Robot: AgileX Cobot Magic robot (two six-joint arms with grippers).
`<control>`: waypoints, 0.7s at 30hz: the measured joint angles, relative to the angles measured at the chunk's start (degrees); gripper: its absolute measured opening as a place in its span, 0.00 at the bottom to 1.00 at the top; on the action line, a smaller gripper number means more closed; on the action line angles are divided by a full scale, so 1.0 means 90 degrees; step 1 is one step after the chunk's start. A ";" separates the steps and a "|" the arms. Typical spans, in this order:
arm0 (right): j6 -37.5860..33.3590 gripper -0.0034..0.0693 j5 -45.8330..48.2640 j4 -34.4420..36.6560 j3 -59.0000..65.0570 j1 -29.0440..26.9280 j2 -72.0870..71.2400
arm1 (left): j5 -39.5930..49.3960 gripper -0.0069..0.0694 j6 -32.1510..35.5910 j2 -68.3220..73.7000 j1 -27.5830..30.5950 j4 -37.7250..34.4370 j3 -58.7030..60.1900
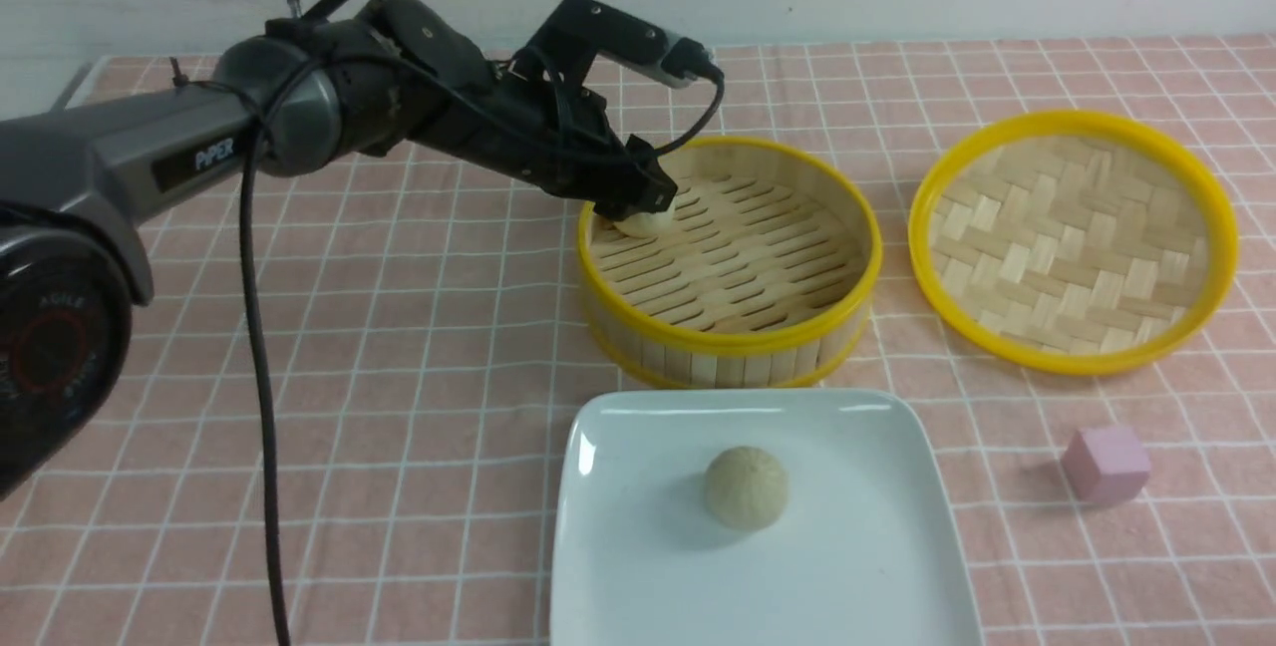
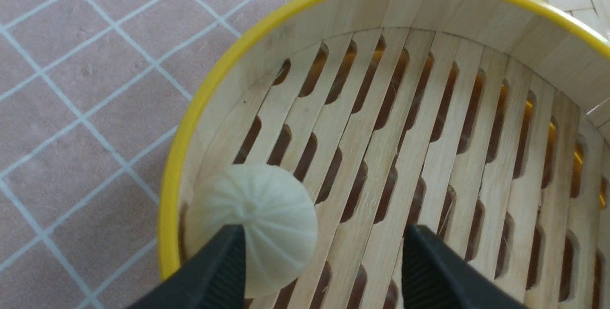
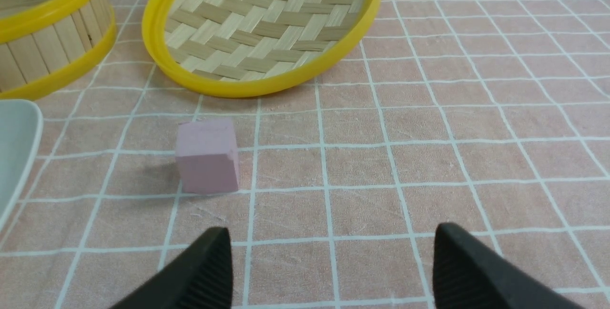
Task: Put the steamed buns into the plate on the pink tablecloth.
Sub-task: 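Reach into the bamboo steamer and grasp a bun with the left gripper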
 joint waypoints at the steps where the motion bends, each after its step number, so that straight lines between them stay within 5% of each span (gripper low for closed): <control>1: 0.0000 0.80 0.0000 0.0000 0.0000 0.0000 0.0000 | -0.0024 0.68 0.0000 0.0051 0.0000 0.0028 0.0000; 21: 0.0000 0.80 0.0000 0.0000 0.0000 0.0000 0.0000 | -0.0390 0.63 0.0201 0.0236 0.0000 0.0073 0.0000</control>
